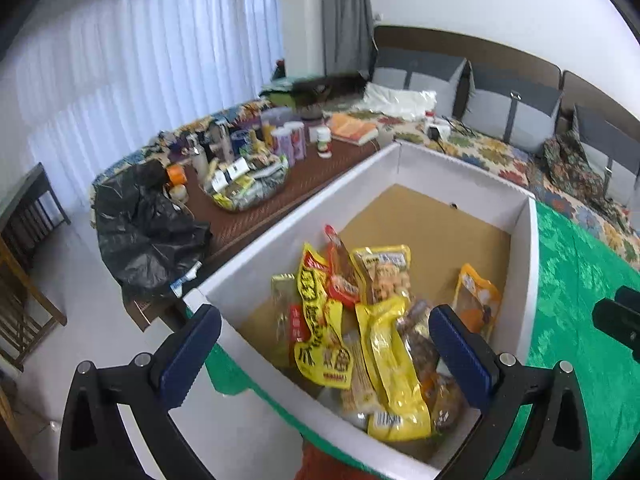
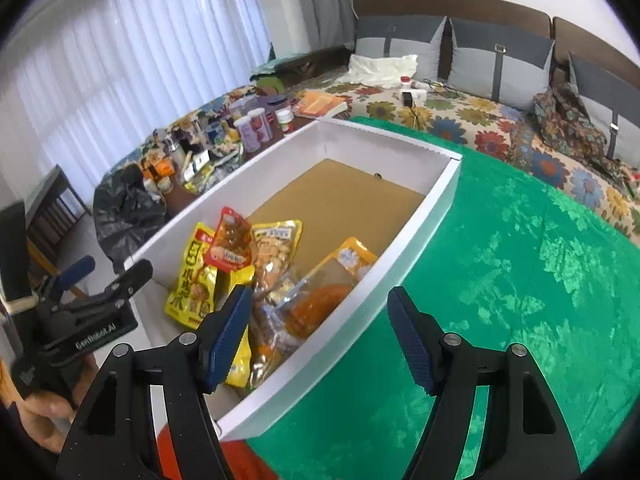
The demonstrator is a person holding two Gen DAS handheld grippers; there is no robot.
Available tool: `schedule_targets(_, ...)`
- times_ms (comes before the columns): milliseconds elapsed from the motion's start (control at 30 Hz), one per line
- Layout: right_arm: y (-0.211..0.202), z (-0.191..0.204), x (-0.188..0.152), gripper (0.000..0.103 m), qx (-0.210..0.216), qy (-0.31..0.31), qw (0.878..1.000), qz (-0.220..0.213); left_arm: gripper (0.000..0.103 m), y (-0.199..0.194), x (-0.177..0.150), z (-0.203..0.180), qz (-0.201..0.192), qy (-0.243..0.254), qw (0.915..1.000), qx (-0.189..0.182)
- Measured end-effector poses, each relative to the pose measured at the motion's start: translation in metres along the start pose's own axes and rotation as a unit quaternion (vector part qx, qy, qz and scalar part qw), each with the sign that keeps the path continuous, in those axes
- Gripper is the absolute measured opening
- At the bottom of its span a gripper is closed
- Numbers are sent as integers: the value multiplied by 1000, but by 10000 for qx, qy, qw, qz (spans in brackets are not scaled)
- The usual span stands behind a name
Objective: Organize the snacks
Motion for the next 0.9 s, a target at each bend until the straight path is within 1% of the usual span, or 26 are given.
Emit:
schedule_targets(67,-3,5,-2,74,-28,-87,9999,45,103,1,-2,0,156,43,9999,-44)
schedule_targets(133,-6,10,-4,74,-63,-187,9998,49,103,2,-2,-2,231,119,9996,-61)
schedule_targets(233,-7,15,-4,74,-74,-236,9997,40,103,-3,-1,-3,140,198,9997,-58)
schedule_targets(367,-3,20,-4,74,-95,-280,9995,80,103,-6,1,-2,119,224,9996,-95)
schedule_targets(567,7,26,-12,74,-101,-333,9991,231,103,-6,2,0,86,272,9995,-100)
schedule_targets(700,9,29,-14,74,-91,-364,9990,262,103,-4,1,0,106,313,9994,-101)
schedule_targets(767,10,30,-15,74,-78,-364,9989,272,103,-2,-2,1,165,253,9995,-91)
schedule_targets(900,11,34,-15,74,-50,-371,9989,284,103,-3,-3,-1,147,231,9995,-171)
Point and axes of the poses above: each gripper's, at about its wrist camera, not at the fingertips, and y roughly the way its jaws point, z to its left, x to its top, the point moved 5 cm from there along y, roughly the way its jaws point, and after that the axes turned 6 degrees about -z, right-handed, at the moved point
